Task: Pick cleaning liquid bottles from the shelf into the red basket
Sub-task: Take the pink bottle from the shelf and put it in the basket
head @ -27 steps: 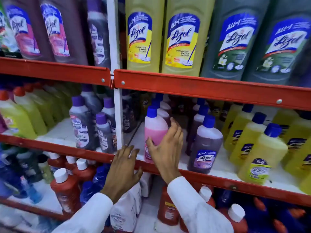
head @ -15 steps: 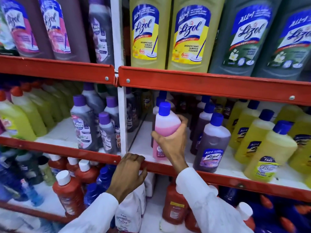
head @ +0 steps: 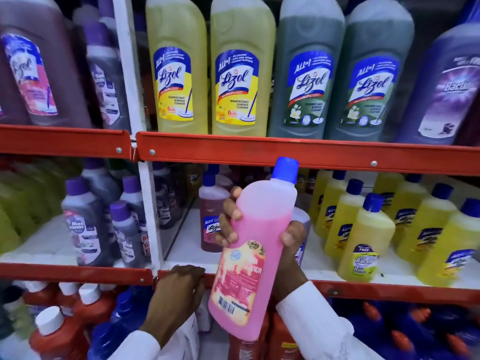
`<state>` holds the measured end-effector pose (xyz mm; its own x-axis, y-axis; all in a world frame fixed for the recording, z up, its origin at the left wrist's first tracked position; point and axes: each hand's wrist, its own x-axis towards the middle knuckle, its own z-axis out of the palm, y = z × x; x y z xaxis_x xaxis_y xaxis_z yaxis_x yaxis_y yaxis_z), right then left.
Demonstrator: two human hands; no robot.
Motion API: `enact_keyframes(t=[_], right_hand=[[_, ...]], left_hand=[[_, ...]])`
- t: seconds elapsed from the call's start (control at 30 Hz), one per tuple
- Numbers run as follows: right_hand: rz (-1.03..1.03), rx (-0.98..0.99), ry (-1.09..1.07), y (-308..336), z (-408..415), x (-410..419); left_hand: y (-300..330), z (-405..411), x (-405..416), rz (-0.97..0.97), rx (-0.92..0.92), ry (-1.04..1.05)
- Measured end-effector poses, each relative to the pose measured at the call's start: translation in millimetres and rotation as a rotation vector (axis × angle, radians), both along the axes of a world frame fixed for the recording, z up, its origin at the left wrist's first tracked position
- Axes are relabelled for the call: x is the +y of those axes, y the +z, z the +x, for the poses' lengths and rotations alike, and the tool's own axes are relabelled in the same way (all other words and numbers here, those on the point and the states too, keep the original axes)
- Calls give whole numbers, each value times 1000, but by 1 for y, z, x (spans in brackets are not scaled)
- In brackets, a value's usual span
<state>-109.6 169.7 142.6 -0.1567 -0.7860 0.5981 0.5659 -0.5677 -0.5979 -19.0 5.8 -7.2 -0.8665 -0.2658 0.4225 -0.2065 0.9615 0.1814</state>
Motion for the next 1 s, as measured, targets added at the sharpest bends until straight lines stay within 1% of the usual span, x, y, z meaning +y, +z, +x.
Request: enact_keyframes(t=[0.07,0.1,0.2,0.27,0.3,0.37,0.4,0.47,0.53,0.63,0.7,0.73,0.8,0.87,0.93,1.0], right_hand=[[53,30,-156,0,-1,10],[89,53,-290,-1,-1,15],[236,120,-785,0,5,22],[309,164,-1030,2,9,22],[324,197,-1117,1,11,22],[348,264,-1217,-2,12,27],[365,290,-1237,-3,11,31],[404,330,-1234,-5,10,44],[445,371,-1188,-10,8,60],[517,403,-1112,-26,6,86],[574,419,-1081,-43,4,106],[607,430,-1072,-53,4,116],[652,450,-1065,-73,7,138],[704,442,-1046,-99,8,161],[793,440,-1044,-131,8,187],[883,512,-1061,-165,6,211]], left_hand=[[-2,0,-1,16,-1,-6],[-1,0,0,19,9,-7],[-2,-1,1,4,51,-6],[-1,0,3,-2,61,-11],[-1,0,3,-1,68,-10],[1,1,5,25,82,-1],[3,2,6,68,80,3],[9,6,14,231,92,-39],[21,12,29,430,119,-139],[44,21,74,674,184,-330],[49,21,110,833,190,-463],[46,19,128,910,185,-496],[34,14,158,1014,197,-477],[11,9,182,1094,204,-413],[-18,6,204,1153,164,-350],[-48,4,224,1159,82,-326]])
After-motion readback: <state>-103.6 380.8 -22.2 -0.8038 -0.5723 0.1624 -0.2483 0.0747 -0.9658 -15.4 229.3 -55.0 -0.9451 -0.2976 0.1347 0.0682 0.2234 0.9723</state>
